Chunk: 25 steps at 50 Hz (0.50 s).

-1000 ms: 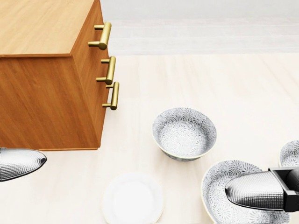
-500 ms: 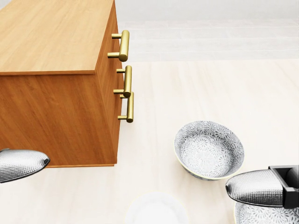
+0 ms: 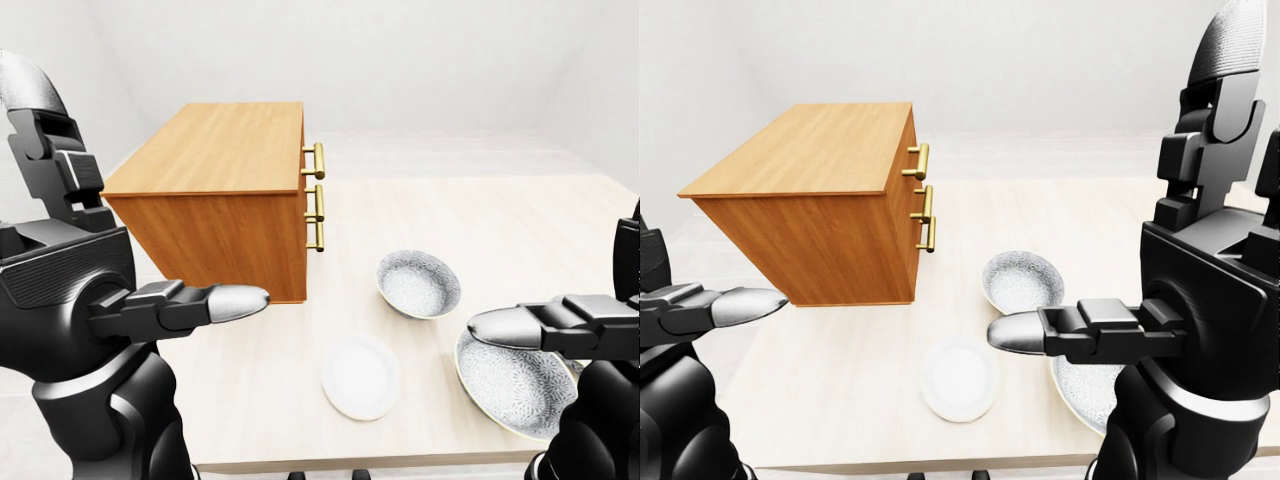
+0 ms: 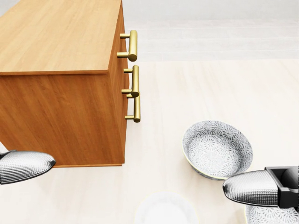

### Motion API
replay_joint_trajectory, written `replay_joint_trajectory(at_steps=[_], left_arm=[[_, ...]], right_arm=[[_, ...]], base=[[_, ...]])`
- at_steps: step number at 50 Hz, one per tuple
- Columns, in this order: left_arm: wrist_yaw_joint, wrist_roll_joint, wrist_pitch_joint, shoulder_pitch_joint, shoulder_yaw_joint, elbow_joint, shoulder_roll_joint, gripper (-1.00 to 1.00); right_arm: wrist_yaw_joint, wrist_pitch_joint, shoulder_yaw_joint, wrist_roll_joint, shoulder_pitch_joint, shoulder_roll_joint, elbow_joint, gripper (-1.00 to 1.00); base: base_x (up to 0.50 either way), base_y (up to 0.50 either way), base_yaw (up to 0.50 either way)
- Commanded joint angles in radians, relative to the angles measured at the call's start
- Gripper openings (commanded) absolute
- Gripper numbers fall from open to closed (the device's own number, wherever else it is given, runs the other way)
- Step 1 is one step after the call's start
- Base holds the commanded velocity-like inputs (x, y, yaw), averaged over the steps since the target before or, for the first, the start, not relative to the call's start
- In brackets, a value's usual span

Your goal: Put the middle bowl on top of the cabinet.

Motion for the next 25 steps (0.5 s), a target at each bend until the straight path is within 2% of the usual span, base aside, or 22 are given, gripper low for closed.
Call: replay_joint_trajectory(at_steps=[1, 2, 8, 9, 18, 25], left_arm=[[-0.007, 0.007, 0.000, 0.015, -0.005, 0.007, -0.005, 1.00], [-0.005, 0.007, 0.000, 0.010, -0.007, 0.003, -0.004, 1.00], [-0.005, 0.010, 0.000, 0.005, -0.009, 0.003, -0.005, 1.00], [-0.006, 0.009, 0.000, 0.005, -0.006, 0.005, -0.005, 1.00], [-0.009, -0.002, 0.000, 0.000, 0.000, -0.011, -0.007, 1.00], [-0.009, 0.005, 0.000, -0.008, -0.008, -0.006, -0.001, 1.00]], right_arm=[[0.014, 0.000, 0.004, -0.001, 0.017, 0.009, 0.001, 1.00], [0.031, 0.000, -0.003, 0.028, 0.010, 0.020, -0.012, 1.00], [0.011, 0.000, 0.013, 0.009, 0.022, 0.016, 0.002, 1.00], [0.027, 0.000, 0.008, 0.039, 0.024, 0.032, 0.000, 1.00], [0.048, 0.000, 0.001, 0.036, 0.070, 0.008, -0.008, 1.00], [0.103, 0.000, -0.074, 0.010, 0.134, 0.009, 0.018, 1.00]], base=[[0.00, 0.00, 0.00], [0.32, 0.00, 0.00], [0.49, 0.00, 0.00], [0.00, 0.00, 0.00], [0.00, 0.00, 0.00], [0.00, 0.00, 0.00]])
